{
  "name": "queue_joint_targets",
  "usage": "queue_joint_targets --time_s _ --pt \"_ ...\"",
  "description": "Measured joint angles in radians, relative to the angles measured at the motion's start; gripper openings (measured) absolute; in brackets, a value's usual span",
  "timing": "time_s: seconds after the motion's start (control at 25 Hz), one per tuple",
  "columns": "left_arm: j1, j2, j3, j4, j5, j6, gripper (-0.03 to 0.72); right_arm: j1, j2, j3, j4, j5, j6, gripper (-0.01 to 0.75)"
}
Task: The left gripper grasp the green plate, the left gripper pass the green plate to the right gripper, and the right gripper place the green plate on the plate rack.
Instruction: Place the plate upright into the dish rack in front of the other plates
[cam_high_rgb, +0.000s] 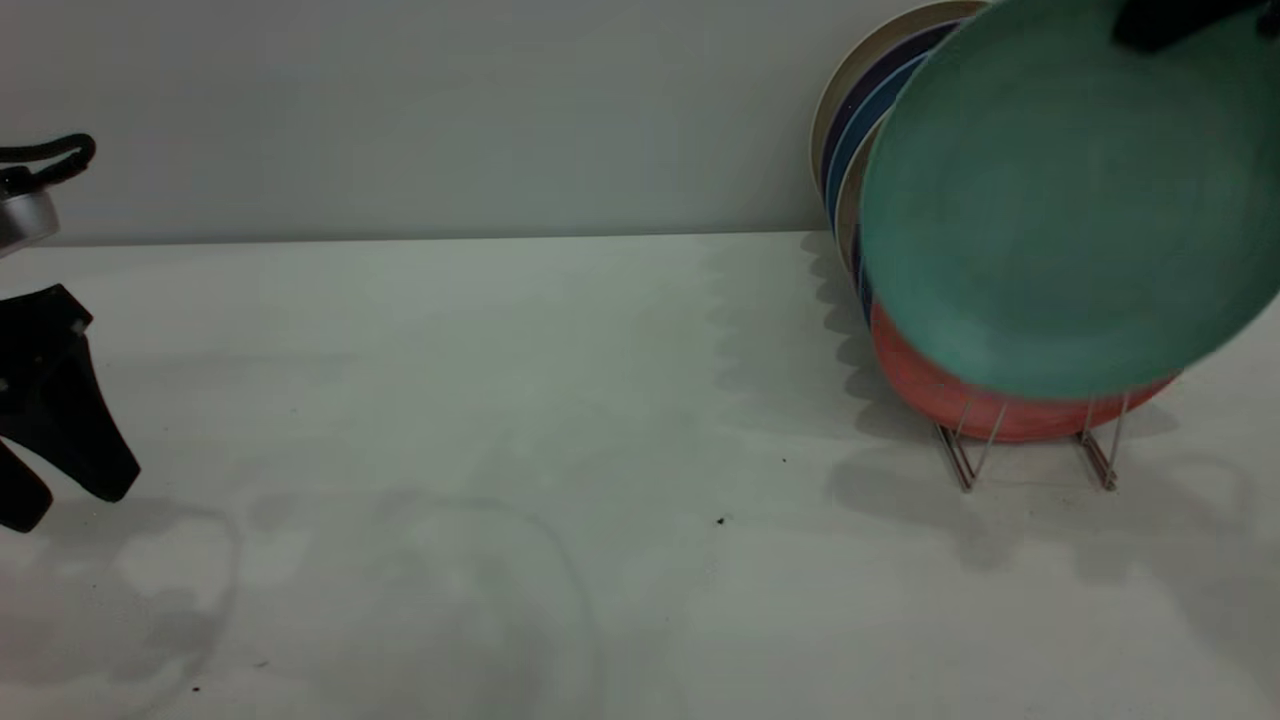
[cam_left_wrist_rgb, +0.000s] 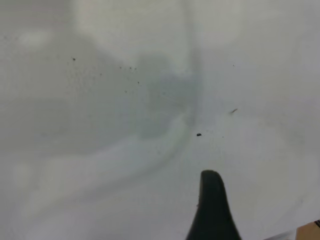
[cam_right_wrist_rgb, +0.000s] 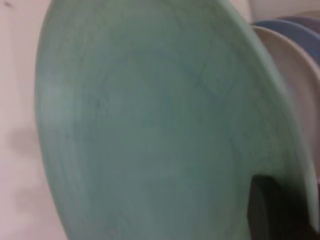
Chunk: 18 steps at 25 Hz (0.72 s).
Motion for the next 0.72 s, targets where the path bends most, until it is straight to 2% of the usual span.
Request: queue_joint_targets --time_s 0.24,0.72 --pt "0.0 0.0 0.0 0.0 -0.03 0.0 0.567 -0.01 0.001 -0.022 -0.106 -0.043 0.056 0.039" --pt "0.0 0.0 0.0 0.0 -0.043 0.0 0.566 -0.01 0.041 -0.022 -0.12 -0.108 0.035 0.039"
